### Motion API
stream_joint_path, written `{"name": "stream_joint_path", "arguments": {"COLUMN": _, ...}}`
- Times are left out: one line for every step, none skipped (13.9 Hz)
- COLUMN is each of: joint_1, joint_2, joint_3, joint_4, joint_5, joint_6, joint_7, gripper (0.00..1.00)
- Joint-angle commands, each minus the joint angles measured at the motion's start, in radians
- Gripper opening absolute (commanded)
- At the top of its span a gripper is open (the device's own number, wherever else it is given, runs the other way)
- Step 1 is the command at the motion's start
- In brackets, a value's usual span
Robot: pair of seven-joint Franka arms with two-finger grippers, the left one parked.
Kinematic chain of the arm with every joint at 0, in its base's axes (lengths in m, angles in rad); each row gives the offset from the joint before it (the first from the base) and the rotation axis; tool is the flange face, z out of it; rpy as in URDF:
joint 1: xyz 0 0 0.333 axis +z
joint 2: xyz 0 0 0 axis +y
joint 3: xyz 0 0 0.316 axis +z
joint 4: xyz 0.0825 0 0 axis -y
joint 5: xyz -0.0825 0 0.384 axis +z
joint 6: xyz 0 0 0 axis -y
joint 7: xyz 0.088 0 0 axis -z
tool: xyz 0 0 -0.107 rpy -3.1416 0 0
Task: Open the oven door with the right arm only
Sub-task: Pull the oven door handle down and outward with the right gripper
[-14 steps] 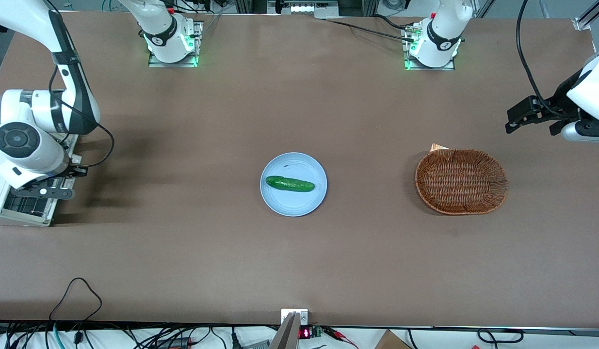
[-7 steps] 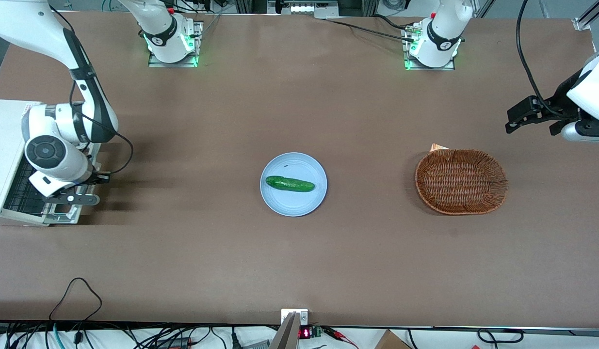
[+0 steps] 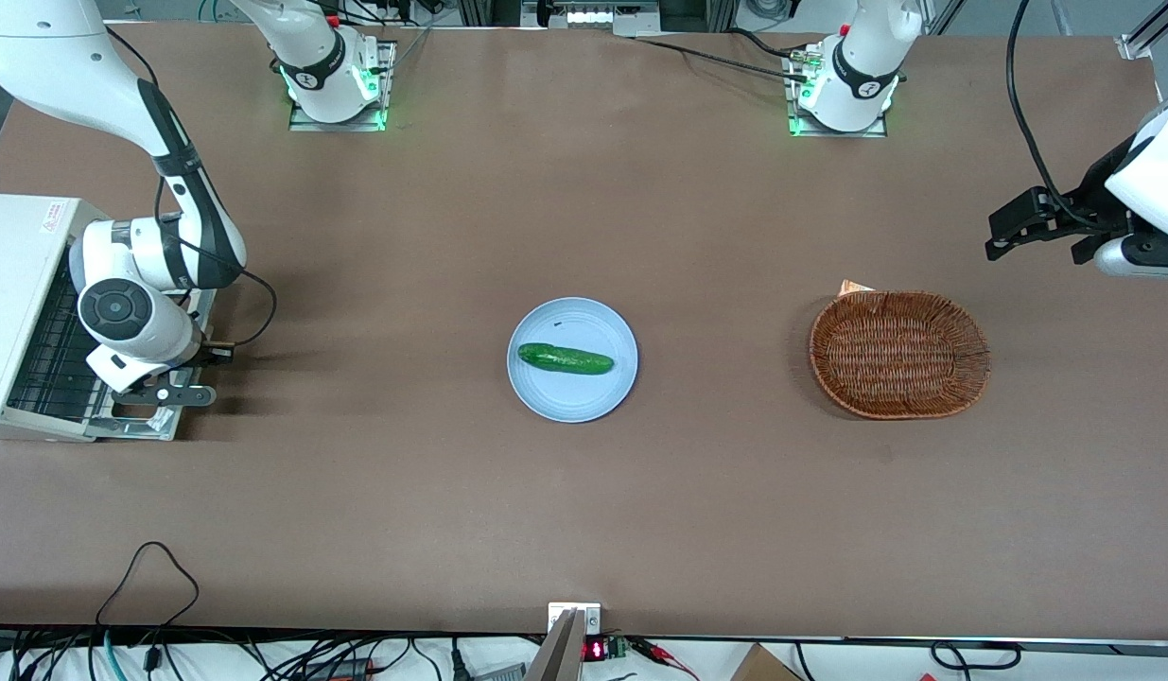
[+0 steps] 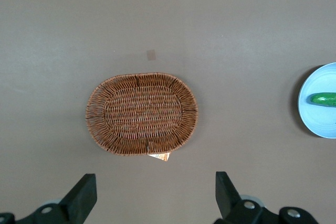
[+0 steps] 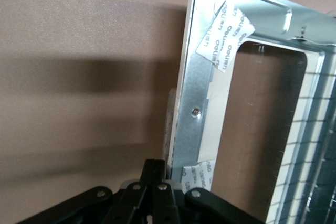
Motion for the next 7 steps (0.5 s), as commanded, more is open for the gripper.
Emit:
{"name": "stream_joint_path", "arguments": {"joint_1": -0.042, "joint_2": 0.026, "joint_3": -0.042, "joint_4": 0.019, "joint_5": -0.062, "joint_6": -0.025, "joint_7": -0.017, "gripper": 0.00}}
{"name": "stream_joint_path", "arguments": {"joint_1": -0.042, "joint_2": 0.031, "joint_3": -0.044, "joint_4": 0.019, "joint_5": -0.062, "joint_6": -0.022, "joint_7": -0.017, "gripper": 0.00}}
{"name": "stream_joint_path", "arguments": {"joint_1": -0.042, "joint_2": 0.037, "joint_3": -0.042, "joint_4": 0.017, "joint_5": -0.062, "joint_6": -0.010, "joint_7": -0.016, "gripper": 0.00}}
{"name": "stream_joint_path", "arguments": {"joint_1": -0.042, "joint_2": 0.048, "joint_3": -0.044, "joint_4": 0.017, "joint_5": -0.062, "joint_6": -0.005, "joint_7": -0.016, "gripper": 0.00}}
{"name": "stream_joint_path", "arguments": {"joint_1": -0.042, "joint_2": 0.051, "joint_3": -0.042, "joint_4": 0.015, "joint_5": -0.062, "joint_6": 0.003, "joint_7": -0.016, "gripper": 0.00}}
{"name": "stream_joint_path", "arguments": {"joint_1": -0.042, "joint_2": 0.051, "joint_3": -0.044, "joint_4": 0.015, "joint_5": -0.062, "joint_6": 0.006, "joint_7": -0.016, "gripper": 0.00}}
{"name": "stream_joint_path", "arguments": {"joint_1": -0.042, "joint_2": 0.052, "joint_3": -0.042, "joint_4": 0.015, "joint_5": -0.062, "joint_6": 0.006, "joint_7": -0.016, "gripper": 0.00}}
